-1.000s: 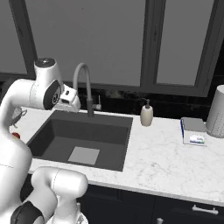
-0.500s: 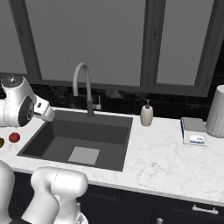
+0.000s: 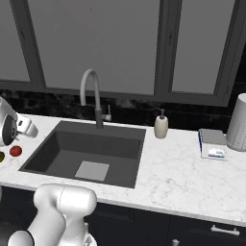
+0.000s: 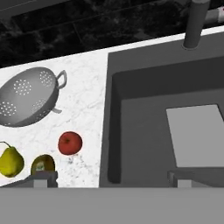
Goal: Put the colander in the sink, put the apple, pear, kiwi in the colander, and turn on the sink faucet and pour water over the colander.
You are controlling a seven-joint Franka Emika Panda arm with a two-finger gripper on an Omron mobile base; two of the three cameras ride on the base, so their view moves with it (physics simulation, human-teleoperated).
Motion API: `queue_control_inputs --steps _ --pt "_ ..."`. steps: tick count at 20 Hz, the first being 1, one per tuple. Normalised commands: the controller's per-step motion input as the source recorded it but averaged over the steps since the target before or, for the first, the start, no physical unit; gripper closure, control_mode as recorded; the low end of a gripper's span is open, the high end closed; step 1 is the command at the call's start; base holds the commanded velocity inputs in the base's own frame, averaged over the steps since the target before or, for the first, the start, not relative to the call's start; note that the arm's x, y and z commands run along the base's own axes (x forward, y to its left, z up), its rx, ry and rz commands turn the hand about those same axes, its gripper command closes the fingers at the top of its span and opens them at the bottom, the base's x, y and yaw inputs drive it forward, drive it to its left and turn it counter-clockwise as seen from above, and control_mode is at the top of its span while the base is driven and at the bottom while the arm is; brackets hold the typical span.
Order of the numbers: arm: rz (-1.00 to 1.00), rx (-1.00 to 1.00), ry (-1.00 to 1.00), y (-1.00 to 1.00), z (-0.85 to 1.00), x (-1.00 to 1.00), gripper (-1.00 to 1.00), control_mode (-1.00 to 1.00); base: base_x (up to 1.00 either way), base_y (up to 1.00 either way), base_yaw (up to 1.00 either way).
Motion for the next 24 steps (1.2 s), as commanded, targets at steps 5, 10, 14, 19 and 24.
queue_control_inputs --steps 5,10,14,19,24 --pt "0.06 0.0 0.09 0.91 -0.2 0.61 -1.0 -1.0 0.0 0.0 0.0" --pt "0.05 0.0 0.09 0.77 -0.12 0.63 -1.0 -1.0 0.0 0.0 0.0" --pt "0.0 0.0 0.08 0.75 -0.08 0.55 -1.0 -1.0 0.0 0.0 0.0" --pt "0.0 -0.01 0.16 0.64 -0.08 0.42 -1.0 -1.0 0.0 0.0 0.0" --pt "0.0 -0.02 0.1 0.18 -0.32 0.26 -1.0 -1.0 0.0 0.0 0.0"
